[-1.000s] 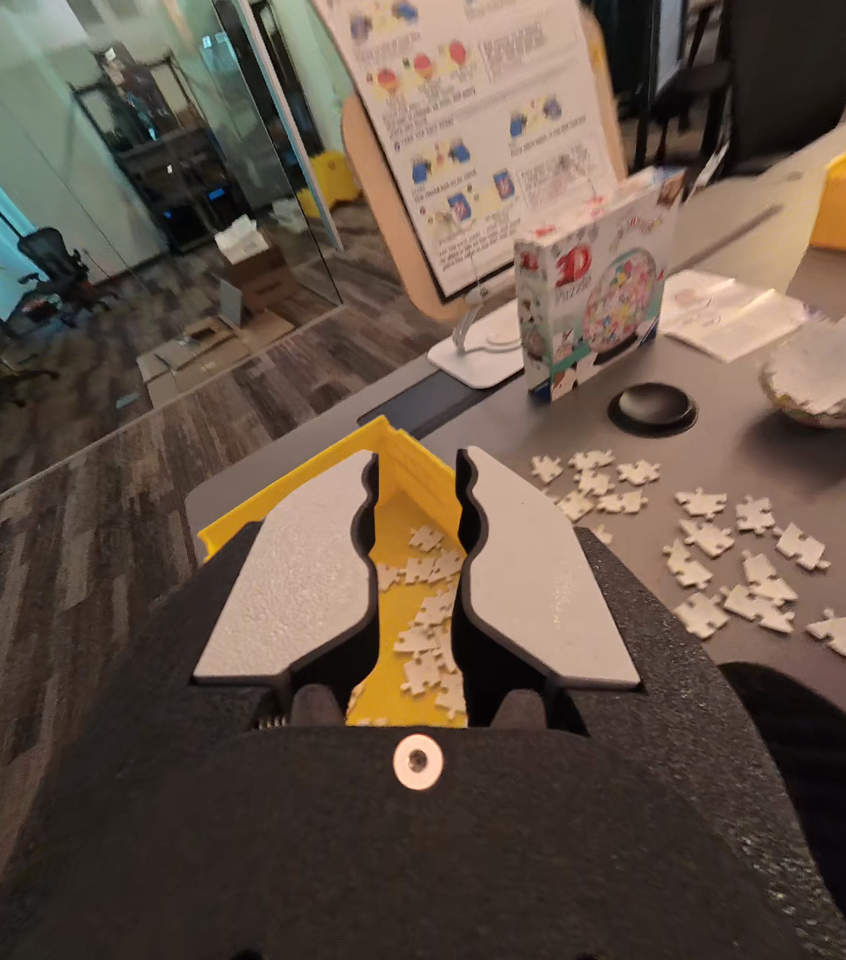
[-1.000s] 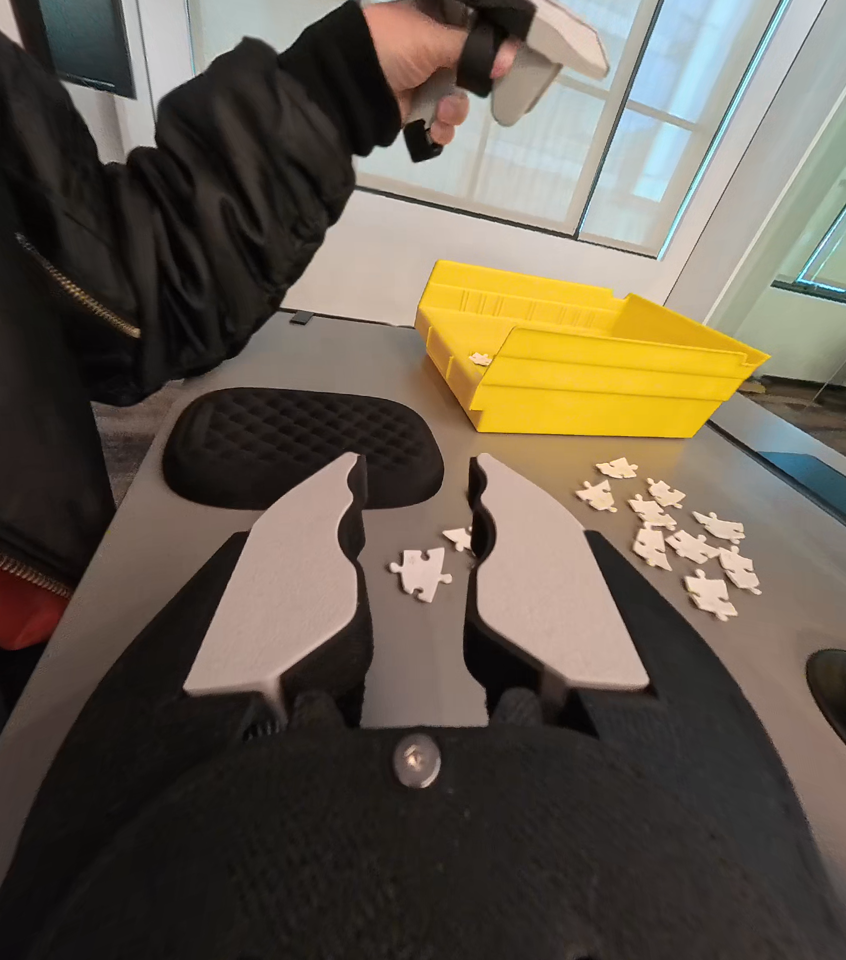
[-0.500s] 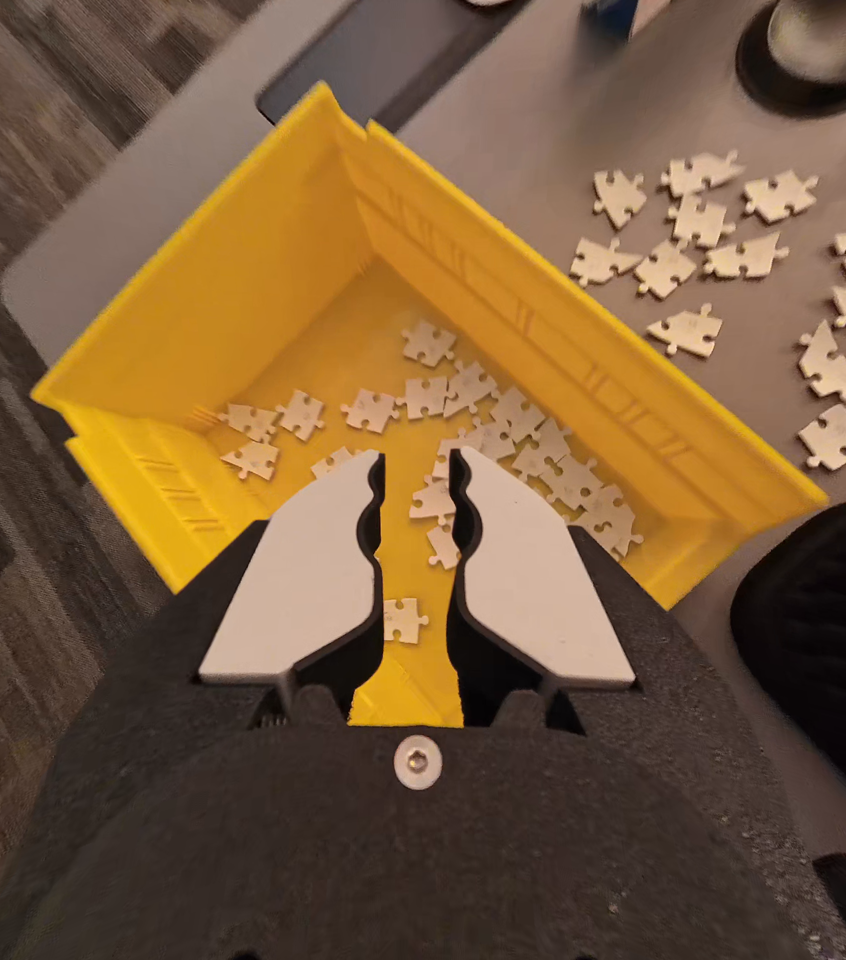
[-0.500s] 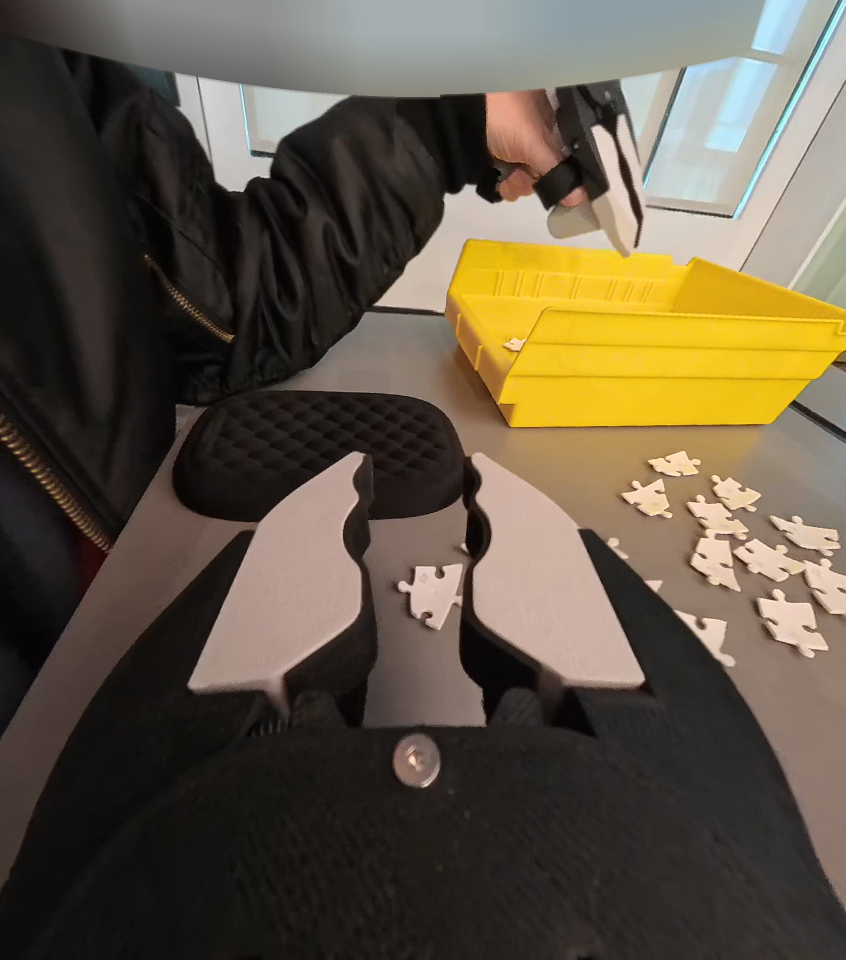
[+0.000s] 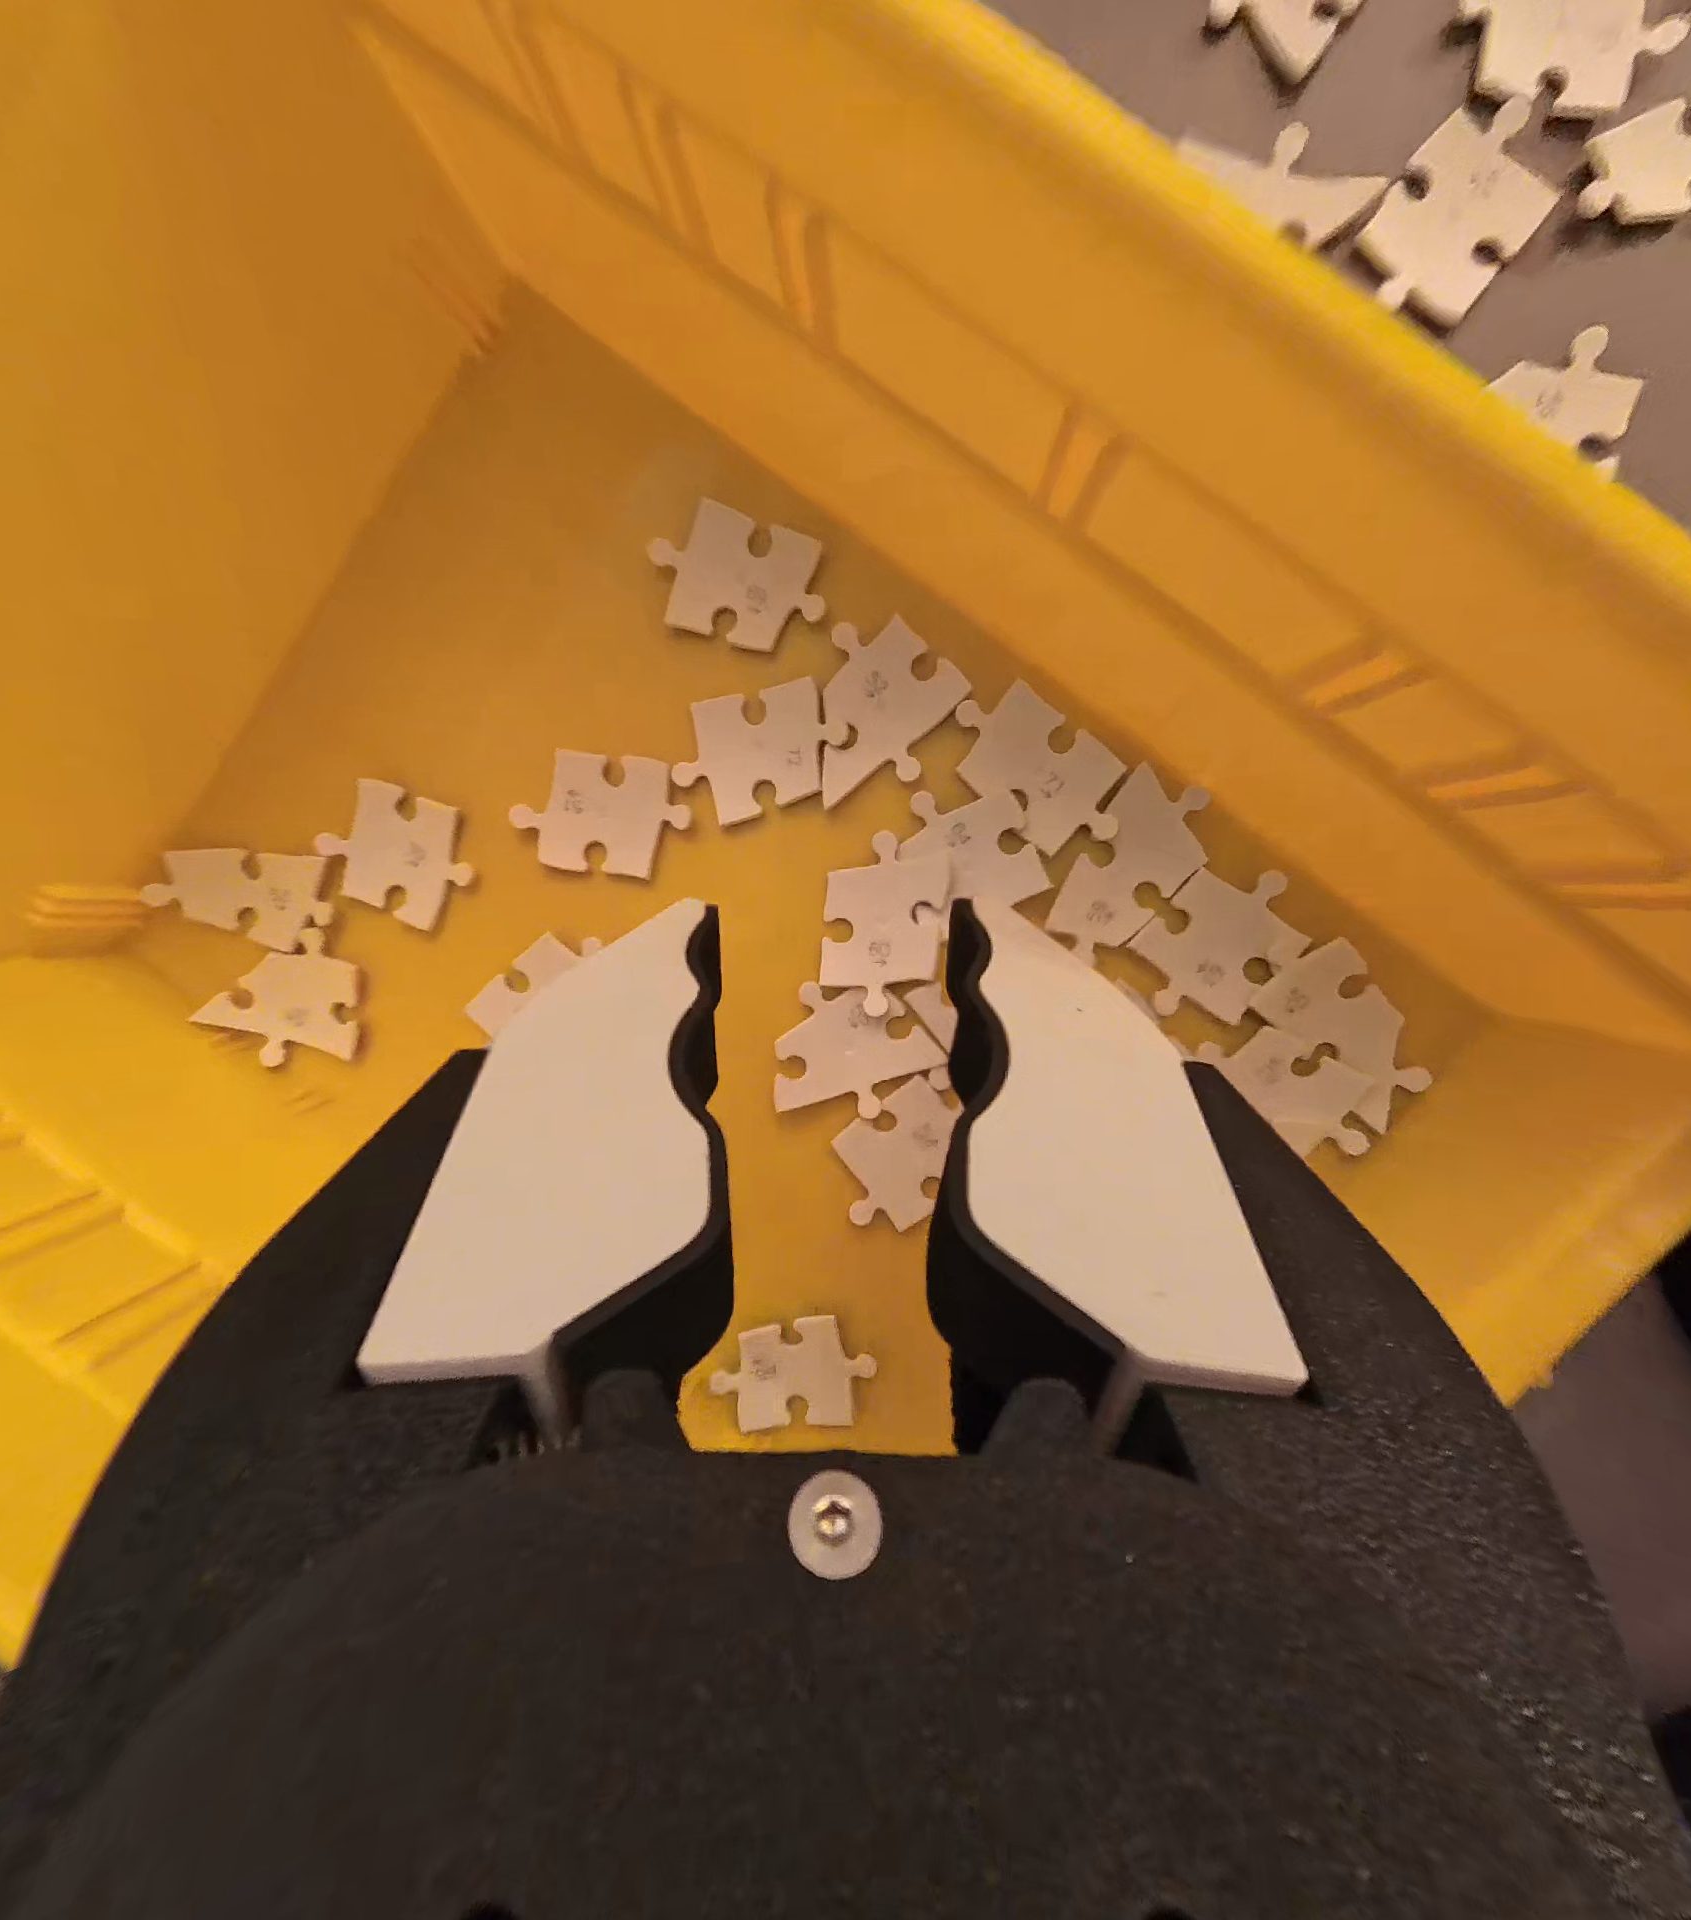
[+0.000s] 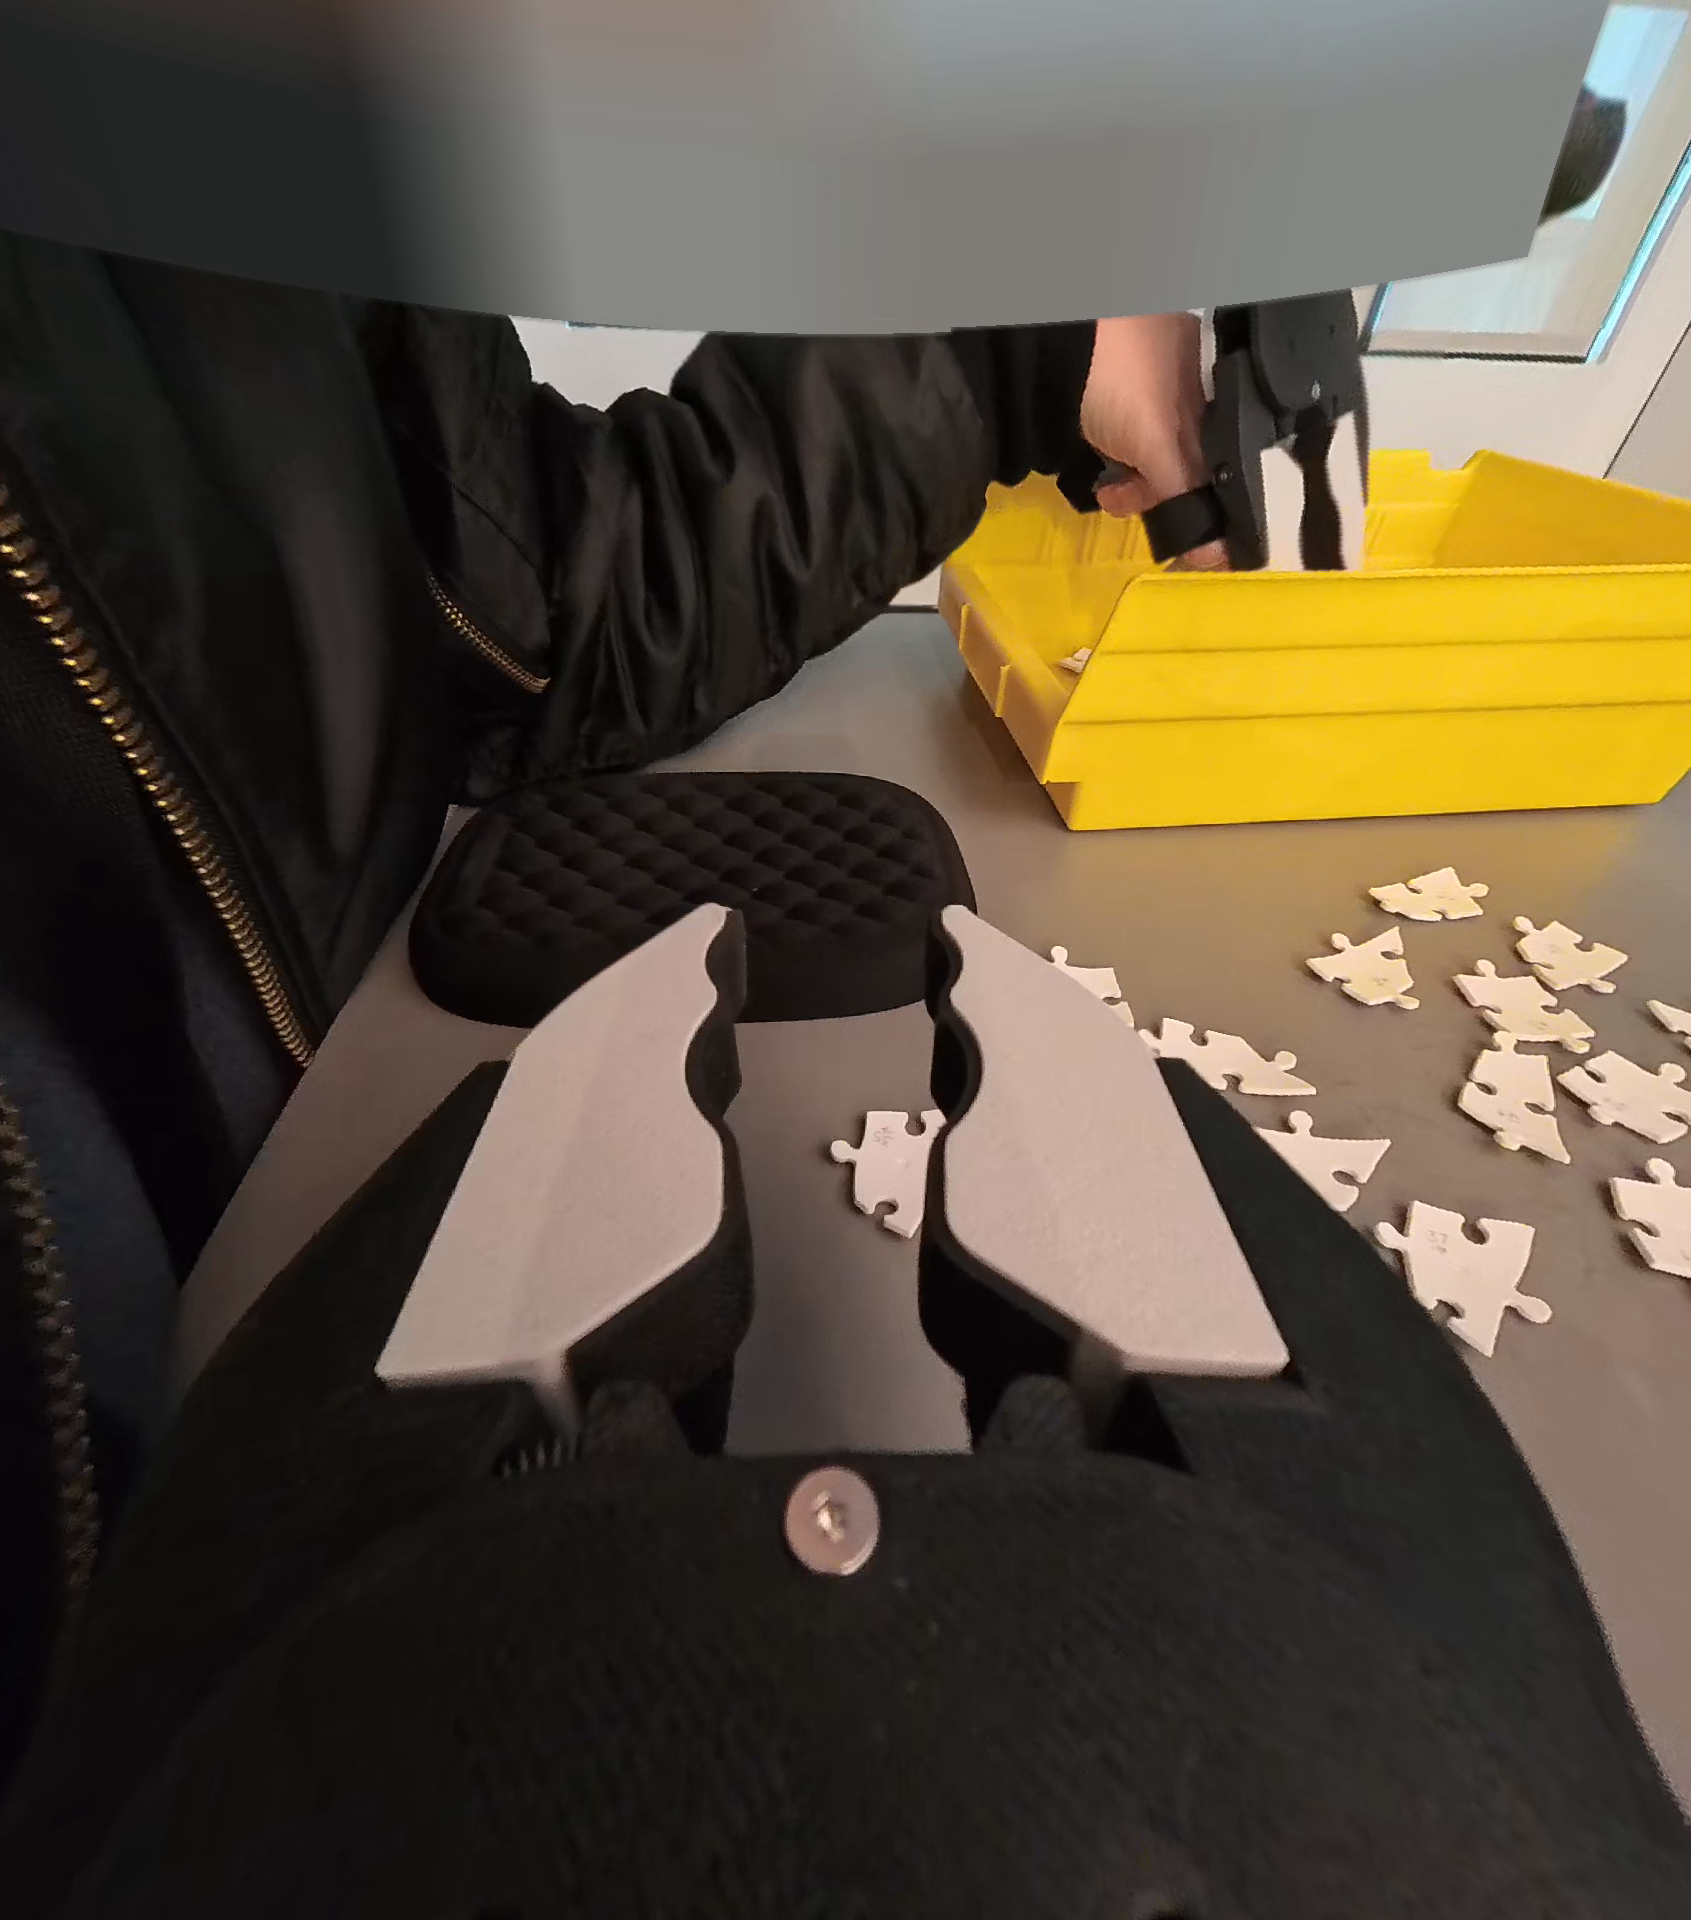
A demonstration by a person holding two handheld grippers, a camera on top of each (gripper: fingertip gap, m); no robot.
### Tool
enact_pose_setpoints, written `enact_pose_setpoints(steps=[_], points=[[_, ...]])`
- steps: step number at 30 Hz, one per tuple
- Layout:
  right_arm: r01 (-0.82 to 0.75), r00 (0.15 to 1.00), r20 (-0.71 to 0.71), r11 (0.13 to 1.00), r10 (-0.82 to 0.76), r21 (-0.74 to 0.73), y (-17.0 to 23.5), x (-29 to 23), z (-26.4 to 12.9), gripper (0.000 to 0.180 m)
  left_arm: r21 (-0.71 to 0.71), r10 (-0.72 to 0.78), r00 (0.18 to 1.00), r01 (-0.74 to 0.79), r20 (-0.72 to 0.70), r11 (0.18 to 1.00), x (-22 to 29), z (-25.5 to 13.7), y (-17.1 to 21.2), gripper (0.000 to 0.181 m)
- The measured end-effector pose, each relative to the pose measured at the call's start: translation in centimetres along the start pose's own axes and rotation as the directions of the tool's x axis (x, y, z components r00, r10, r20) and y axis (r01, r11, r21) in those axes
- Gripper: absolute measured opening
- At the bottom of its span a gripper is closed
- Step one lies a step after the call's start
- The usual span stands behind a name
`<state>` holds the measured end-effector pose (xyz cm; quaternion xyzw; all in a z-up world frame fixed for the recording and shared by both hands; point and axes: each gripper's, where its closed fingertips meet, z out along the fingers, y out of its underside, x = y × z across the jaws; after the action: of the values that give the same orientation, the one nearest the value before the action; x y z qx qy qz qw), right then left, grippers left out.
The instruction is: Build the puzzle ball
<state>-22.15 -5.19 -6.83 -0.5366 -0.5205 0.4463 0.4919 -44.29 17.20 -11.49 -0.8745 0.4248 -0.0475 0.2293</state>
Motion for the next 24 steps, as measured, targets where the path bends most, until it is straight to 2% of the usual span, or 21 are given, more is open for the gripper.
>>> enact_pose_setpoints(steps=[4,12,20,24], points=[[-0.010,1.000,0.010,1.000,0.010,-0.003,0.1,0.0,-0.1,0.034,-0.033,-0.012,1.000,0.011,-0.023,0.999,-0.1,1.3,0.7,0.045],[-0.025,0.999,0.036,1.000,0.025,-0.003,0.1,-0.3,-0.2,0.034,-0.079,-0.014,0.999,0.011,-0.044,0.997,-0.1,2.5,1.7,0.041],[-0.034,0.998,0.057,0.999,0.035,-0.012,0.3,-0.5,-0.1,0.034,-0.077,-0.036,0.997,0.031,-0.066,0.997,0.0,2.5,1.8,0.036],[-0.029,0.997,0.067,0.999,0.030,-0.025,0.5,-0.7,0.0,0.034,-0.027,-0.031,0.995,0.029,-0.093,0.999,0.3,2.2,1.1,0.034]])
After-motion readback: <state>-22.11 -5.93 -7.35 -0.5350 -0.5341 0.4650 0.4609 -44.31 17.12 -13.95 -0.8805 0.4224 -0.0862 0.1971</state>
